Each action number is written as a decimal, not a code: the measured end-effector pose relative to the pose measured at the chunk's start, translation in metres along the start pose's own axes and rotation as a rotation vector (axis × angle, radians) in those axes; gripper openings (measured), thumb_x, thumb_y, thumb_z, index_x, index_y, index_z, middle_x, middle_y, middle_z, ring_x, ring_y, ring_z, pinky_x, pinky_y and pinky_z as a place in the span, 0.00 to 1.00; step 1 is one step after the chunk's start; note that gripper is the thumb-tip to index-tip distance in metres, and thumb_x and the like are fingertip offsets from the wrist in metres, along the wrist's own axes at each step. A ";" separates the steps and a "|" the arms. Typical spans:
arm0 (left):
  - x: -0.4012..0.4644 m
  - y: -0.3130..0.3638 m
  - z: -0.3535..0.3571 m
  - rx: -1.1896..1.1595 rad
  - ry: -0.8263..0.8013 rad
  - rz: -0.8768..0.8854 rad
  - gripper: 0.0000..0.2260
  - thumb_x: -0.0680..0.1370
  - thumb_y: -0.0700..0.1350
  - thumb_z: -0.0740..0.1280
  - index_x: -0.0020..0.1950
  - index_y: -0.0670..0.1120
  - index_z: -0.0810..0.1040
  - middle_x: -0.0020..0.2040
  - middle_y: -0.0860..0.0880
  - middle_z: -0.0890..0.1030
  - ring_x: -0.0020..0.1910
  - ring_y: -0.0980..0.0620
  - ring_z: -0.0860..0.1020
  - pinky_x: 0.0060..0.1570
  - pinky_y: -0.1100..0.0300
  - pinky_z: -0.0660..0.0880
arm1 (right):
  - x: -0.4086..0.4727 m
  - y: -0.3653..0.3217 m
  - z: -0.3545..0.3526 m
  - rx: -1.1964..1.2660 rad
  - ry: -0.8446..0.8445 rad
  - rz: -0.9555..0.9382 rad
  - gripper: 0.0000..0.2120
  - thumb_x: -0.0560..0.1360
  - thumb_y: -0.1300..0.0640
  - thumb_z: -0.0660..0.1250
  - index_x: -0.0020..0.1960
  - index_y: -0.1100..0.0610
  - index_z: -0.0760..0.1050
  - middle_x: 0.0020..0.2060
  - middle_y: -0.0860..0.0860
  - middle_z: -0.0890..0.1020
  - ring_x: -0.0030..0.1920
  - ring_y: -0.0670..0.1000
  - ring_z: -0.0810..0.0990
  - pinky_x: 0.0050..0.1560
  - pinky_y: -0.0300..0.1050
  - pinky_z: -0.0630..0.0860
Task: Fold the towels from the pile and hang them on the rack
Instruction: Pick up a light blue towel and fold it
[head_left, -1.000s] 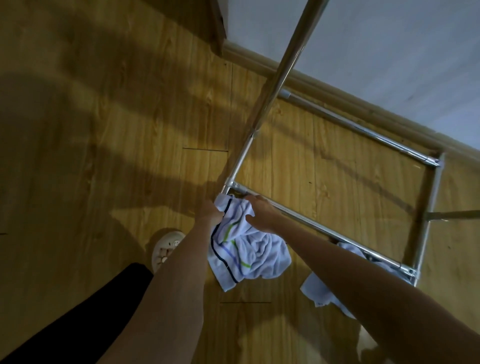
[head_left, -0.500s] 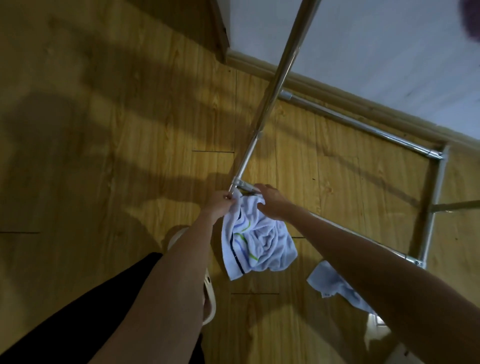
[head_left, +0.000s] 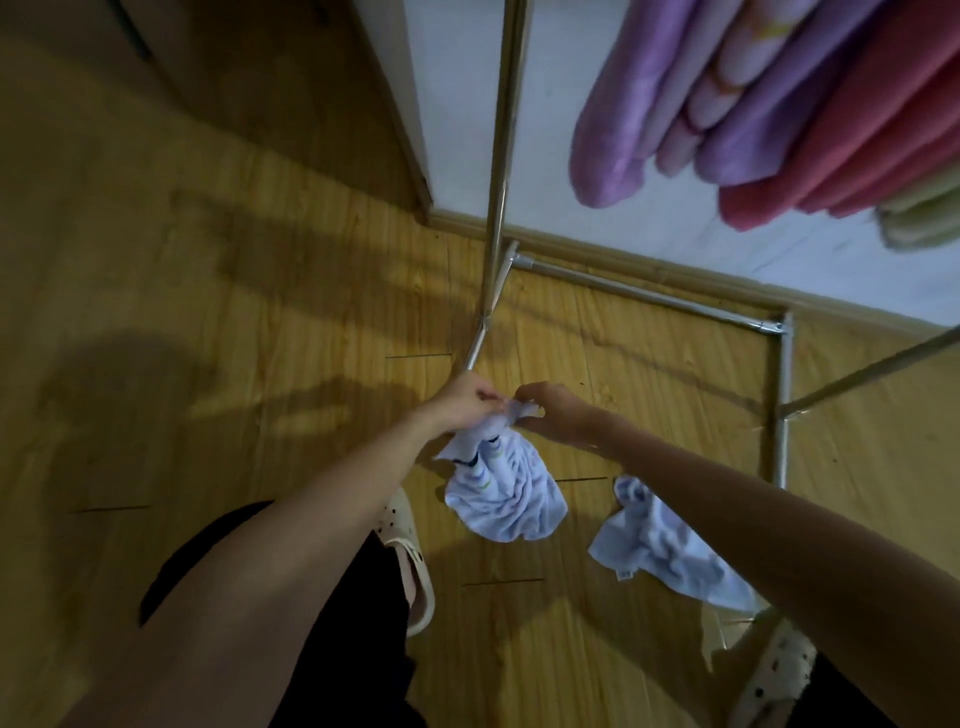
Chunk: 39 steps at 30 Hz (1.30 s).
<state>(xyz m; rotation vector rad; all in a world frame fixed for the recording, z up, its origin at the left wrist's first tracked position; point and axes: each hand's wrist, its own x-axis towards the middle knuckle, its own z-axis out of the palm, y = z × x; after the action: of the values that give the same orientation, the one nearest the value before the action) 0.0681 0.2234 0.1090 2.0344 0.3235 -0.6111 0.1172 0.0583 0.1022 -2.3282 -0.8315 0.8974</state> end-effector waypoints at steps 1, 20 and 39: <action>-0.008 0.010 -0.002 0.000 0.005 0.022 0.10 0.77 0.43 0.68 0.53 0.37 0.82 0.45 0.45 0.80 0.46 0.53 0.75 0.41 0.63 0.69 | -0.012 -0.005 -0.008 0.007 0.032 0.001 0.06 0.75 0.59 0.68 0.45 0.63 0.77 0.41 0.58 0.80 0.42 0.52 0.74 0.41 0.43 0.66; -0.190 0.114 0.020 -0.110 0.183 0.222 0.20 0.75 0.50 0.70 0.49 0.32 0.76 0.39 0.45 0.74 0.39 0.51 0.72 0.40 0.56 0.68 | -0.202 -0.125 -0.117 0.484 0.637 -0.225 0.10 0.79 0.61 0.62 0.39 0.61 0.68 0.30 0.49 0.67 0.29 0.39 0.65 0.31 0.33 0.63; -0.258 0.225 -0.002 -0.272 0.681 0.288 0.15 0.82 0.46 0.59 0.46 0.34 0.75 0.39 0.40 0.76 0.39 0.46 0.74 0.38 0.52 0.69 | -0.311 -0.122 -0.148 0.307 0.934 -0.287 0.07 0.69 0.61 0.75 0.38 0.57 0.77 0.27 0.48 0.75 0.27 0.43 0.70 0.30 0.36 0.68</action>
<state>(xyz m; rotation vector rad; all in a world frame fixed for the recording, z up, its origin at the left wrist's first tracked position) -0.0445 0.1144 0.4130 1.9173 0.4676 0.3078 -0.0052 -0.1075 0.4043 -1.9465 -0.5319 -0.2023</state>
